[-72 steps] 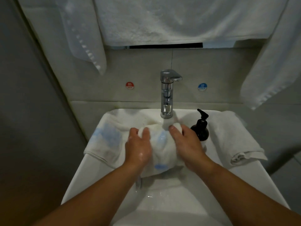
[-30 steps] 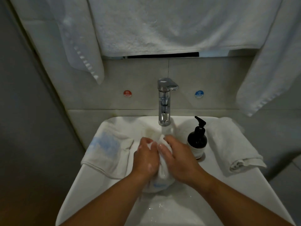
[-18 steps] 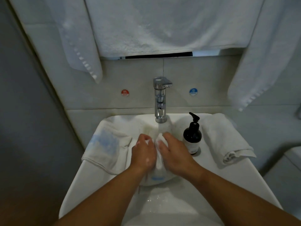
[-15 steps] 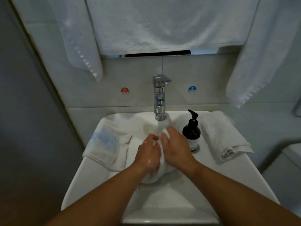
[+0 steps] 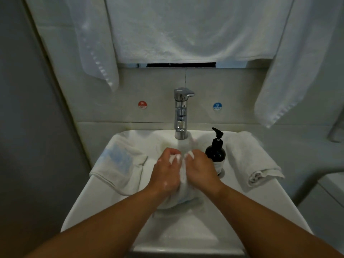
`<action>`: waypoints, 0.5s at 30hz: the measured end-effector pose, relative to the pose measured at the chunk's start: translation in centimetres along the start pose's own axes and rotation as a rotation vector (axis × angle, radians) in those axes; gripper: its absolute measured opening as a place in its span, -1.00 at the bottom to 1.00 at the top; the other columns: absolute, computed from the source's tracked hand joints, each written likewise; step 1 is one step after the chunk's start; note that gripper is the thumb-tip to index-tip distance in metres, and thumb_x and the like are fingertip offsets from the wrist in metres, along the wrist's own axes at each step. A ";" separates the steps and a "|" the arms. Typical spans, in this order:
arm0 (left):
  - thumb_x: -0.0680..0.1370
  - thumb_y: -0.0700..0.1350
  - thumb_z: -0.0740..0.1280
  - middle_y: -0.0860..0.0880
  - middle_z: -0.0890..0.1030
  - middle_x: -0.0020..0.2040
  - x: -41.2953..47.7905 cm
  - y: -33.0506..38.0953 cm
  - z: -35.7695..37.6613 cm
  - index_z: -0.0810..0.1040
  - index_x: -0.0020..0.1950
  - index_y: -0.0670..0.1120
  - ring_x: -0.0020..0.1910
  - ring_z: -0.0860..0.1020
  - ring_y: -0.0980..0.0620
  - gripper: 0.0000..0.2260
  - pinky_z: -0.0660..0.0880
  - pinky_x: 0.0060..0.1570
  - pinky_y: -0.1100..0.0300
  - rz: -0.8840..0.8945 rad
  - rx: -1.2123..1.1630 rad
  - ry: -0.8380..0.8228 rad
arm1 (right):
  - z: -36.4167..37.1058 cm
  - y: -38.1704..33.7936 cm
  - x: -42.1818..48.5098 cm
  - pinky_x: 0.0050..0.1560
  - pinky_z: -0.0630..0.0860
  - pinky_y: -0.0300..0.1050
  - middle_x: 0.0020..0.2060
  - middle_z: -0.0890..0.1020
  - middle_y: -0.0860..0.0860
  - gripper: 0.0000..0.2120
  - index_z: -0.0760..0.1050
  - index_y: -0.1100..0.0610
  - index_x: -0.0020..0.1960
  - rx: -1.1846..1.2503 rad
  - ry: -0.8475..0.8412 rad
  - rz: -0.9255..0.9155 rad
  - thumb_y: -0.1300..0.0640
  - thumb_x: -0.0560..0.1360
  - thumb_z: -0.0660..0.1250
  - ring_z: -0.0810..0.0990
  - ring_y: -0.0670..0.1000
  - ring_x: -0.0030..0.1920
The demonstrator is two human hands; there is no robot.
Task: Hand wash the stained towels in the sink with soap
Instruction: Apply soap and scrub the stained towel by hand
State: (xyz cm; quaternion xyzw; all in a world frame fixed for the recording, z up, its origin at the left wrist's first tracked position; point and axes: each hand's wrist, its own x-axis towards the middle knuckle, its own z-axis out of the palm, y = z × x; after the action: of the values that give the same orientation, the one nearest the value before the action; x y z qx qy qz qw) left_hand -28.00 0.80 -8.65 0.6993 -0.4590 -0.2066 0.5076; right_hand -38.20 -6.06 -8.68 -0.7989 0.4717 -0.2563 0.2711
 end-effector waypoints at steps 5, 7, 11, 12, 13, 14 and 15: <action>0.70 -0.05 0.18 0.12 0.56 -0.06 0.1 -0.8 -0.1 0.47 0.10 0.07 -0.03 0.55 0.07 -0.91 0.41 -0.01 0.22 -0.049 0.020 0.127 | 0.1 -0.5 -1.8 -0.07 0.31 -0.17 0.11 0.60 0.10 -0.76 0.49 0.16 0.13 -0.126 -0.182 -0.093 0.07 0.70 0.10 0.57 0.14 0.13; 0.71 -0.05 0.15 0.05 0.56 -0.03 0.2 -1.1 -0.1 0.46 0.13 0.02 -0.06 0.53 0.06 -0.89 0.38 -0.02 0.22 -0.090 0.076 0.106 | 0.2 -1.0 -1.9 -0.11 0.30 -0.18 0.03 0.61 0.06 -0.81 0.44 0.09 0.07 -0.002 -0.066 -0.142 0.03 0.70 0.11 0.57 0.10 0.04; 0.71 -0.03 0.14 0.03 0.60 0.02 -0.1 -1.1 0.3 0.48 0.12 0.04 -0.03 0.56 0.11 -0.87 0.45 -0.05 0.26 -0.102 0.037 0.011 | 0.7 -0.9 -0.5 -0.12 0.46 -0.07 -0.15 0.59 0.01 -0.81 0.43 0.07 -0.03 0.152 0.116 -0.031 0.02 0.69 0.14 0.59 0.06 -0.12; 0.71 -0.04 0.16 0.05 0.62 0.00 -0.1 -0.8 0.4 0.49 0.10 0.07 -0.03 0.57 0.13 -0.88 0.47 -0.08 0.32 -0.066 -0.021 0.032 | 0.6 -0.7 -0.3 -0.09 0.49 -0.05 -0.14 0.61 0.04 -0.79 0.45 0.10 -0.03 0.127 0.100 0.008 0.03 0.68 0.14 0.61 0.09 -0.09; 0.70 -0.05 0.19 0.06 0.63 -0.03 -0.1 -0.5 0.3 0.50 0.07 0.09 -0.02 0.59 0.12 -0.89 0.50 -0.07 0.33 -0.035 -0.078 0.070 | 0.3 -0.6 -0.4 -0.03 0.51 -0.02 -0.10 0.62 0.07 -0.76 0.49 0.13 -0.01 0.042 0.036 0.006 0.05 0.68 0.12 0.62 0.12 -0.04; 0.69 -0.06 0.21 0.06 0.63 -0.04 0.1 -0.4 0.1 0.51 0.06 0.11 -0.01 0.61 0.09 -0.89 0.53 -0.03 0.26 -0.022 -0.121 0.109 | -0.1 -0.8 -0.9 0.01 0.51 -0.03 -0.05 0.63 0.09 -0.74 0.52 0.16 0.02 -0.068 -0.069 -0.008 0.07 0.69 0.11 0.62 0.14 0.02; 0.69 -0.06 0.23 0.07 0.63 -0.03 0.4 -0.2 -0.2 0.51 0.07 0.10 0.00 0.61 0.07 -0.90 0.56 0.03 0.16 -0.031 -0.133 0.140 | -0.2 -1.0 -1.3 0.00 0.48 -0.07 -0.02 0.62 0.09 -0.73 0.53 0.17 0.04 -0.156 -0.153 -0.033 0.08 0.70 0.09 0.62 0.14 0.06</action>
State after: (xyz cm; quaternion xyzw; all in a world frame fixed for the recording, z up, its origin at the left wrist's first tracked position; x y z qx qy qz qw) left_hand -27.52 0.58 -8.70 0.6837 -0.3969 -0.1950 0.5805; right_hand -38.27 -4.52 -8.07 -0.8425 0.4548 -0.1617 0.2390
